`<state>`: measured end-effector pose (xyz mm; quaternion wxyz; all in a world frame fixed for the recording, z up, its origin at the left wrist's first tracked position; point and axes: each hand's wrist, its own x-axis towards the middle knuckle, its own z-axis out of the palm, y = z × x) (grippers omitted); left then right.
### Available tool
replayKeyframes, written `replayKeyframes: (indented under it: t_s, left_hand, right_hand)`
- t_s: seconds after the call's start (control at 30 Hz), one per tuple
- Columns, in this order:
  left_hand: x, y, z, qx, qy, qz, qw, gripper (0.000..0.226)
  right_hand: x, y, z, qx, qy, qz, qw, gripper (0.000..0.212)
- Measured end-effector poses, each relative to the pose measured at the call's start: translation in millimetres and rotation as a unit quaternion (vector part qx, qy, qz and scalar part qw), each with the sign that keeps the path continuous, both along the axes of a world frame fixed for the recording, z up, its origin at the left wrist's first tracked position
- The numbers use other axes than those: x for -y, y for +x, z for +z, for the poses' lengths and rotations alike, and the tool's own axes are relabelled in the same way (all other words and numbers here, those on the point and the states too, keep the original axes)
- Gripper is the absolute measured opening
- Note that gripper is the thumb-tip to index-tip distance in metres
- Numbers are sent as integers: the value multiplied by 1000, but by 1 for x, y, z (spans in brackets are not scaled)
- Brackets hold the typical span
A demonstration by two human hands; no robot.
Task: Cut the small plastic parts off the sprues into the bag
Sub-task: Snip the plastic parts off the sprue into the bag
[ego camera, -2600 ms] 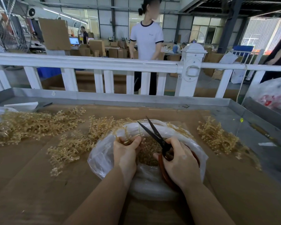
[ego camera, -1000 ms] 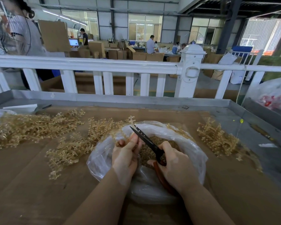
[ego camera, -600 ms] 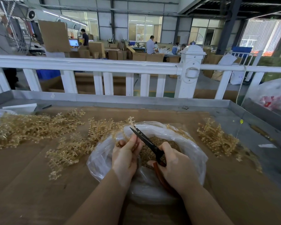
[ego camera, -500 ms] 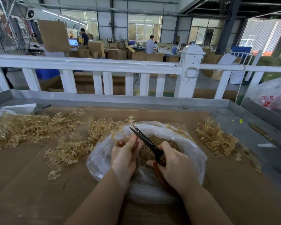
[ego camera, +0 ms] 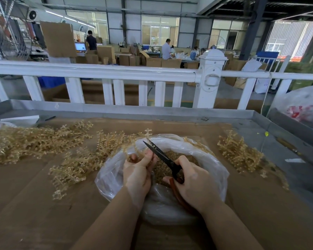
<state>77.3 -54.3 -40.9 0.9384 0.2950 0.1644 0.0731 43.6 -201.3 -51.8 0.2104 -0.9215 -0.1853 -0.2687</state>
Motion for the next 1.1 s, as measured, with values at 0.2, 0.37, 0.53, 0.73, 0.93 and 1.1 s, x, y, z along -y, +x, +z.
replayKeyframes:
  t_s: [0.2,0.37,0.53,0.73,0.93,1.1]
  left_hand:
    - [4,4,-3,10,37,-5,999,39]
    - [3,6,0,-12,30,-6,999,38]
    - [0,6,2,-35,25,-18,999,36]
    - [-4,7,0,-42,22,-40,998,35]
    - [-6,6,-1,-17,11,-72,997,33]
    - [-8,5,-2,-7,14,-110,994,26]
  right_hand:
    - [-2,13,0,-53,6,11,999,45]
    - [-7,17,2,-88,15,2,996,38]
    - [-9,14,-2,-61,31,-5,998,40]
    - [-9,10,-6,-37,26,-4,999,40]
    - [-11,8,-5,-35,23,-10,999,39]
    - [-13,6,-2,-28,35,-9,999,39]
